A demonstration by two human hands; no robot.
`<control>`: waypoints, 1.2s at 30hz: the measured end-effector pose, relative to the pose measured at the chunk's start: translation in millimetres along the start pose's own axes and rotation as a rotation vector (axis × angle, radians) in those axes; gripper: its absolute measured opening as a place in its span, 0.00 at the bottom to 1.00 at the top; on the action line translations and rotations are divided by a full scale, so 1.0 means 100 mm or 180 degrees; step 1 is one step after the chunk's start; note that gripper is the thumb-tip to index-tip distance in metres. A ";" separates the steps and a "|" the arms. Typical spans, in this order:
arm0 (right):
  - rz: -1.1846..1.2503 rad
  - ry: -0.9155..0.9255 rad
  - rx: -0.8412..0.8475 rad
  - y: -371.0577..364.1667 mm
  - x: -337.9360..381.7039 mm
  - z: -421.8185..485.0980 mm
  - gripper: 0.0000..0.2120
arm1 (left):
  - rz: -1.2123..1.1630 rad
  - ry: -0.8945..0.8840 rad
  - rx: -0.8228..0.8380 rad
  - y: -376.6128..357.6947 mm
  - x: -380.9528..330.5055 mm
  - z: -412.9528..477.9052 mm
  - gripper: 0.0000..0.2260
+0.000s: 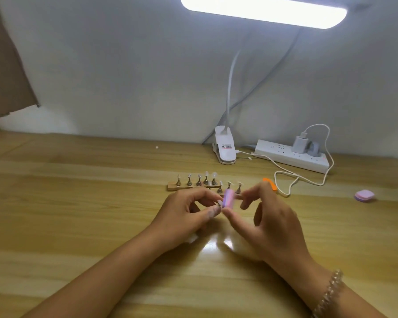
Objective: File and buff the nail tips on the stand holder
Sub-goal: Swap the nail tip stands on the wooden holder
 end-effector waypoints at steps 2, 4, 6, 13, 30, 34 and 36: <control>-0.0168 0.0307 0.0064 -0.02 0.08 -0.02 0.13 | 0.0018 -0.0034 0.0020 -0.02 -0.02 -0.01 0.06; -0.0249 0.0497 0.0182 -0.06 0.12 -0.05 0.12 | 0.0072 -0.0064 0.0036 -0.03 -0.04 -0.01 0.06; -0.0035 0.0087 0.0255 -0.06 0.00 -0.02 0.11 | 0.0091 -0.0023 -0.0036 -0.02 -0.03 -0.01 0.07; -0.0034 -0.0225 0.0553 -0.14 -0.16 0.00 0.13 | 0.0037 -0.0032 -0.0496 0.08 -0.04 -0.02 0.06; -0.0709 -0.0744 0.0883 -0.44 -0.10 0.24 0.09 | 0.0463 -0.0233 -0.1103 0.34 -0.01 0.09 0.07; -0.0463 -0.0953 0.0847 -0.33 -0.29 0.19 0.13 | 0.0694 -0.0139 -0.0956 0.33 -0.01 0.14 0.07; -0.0346 -0.1027 0.0794 -0.30 -0.36 0.15 0.15 | 0.0747 -0.0074 -0.0934 0.31 0.00 0.17 0.07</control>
Point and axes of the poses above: each hand's wrist, its own z-axis towards the middle knuckle, its own y-axis out of the back of the hand, x = y × z, the point moved 6 cm from there along z, towards the middle knuckle, and after that the axes turned 14 degrees about -z, right-handed, at the moved point
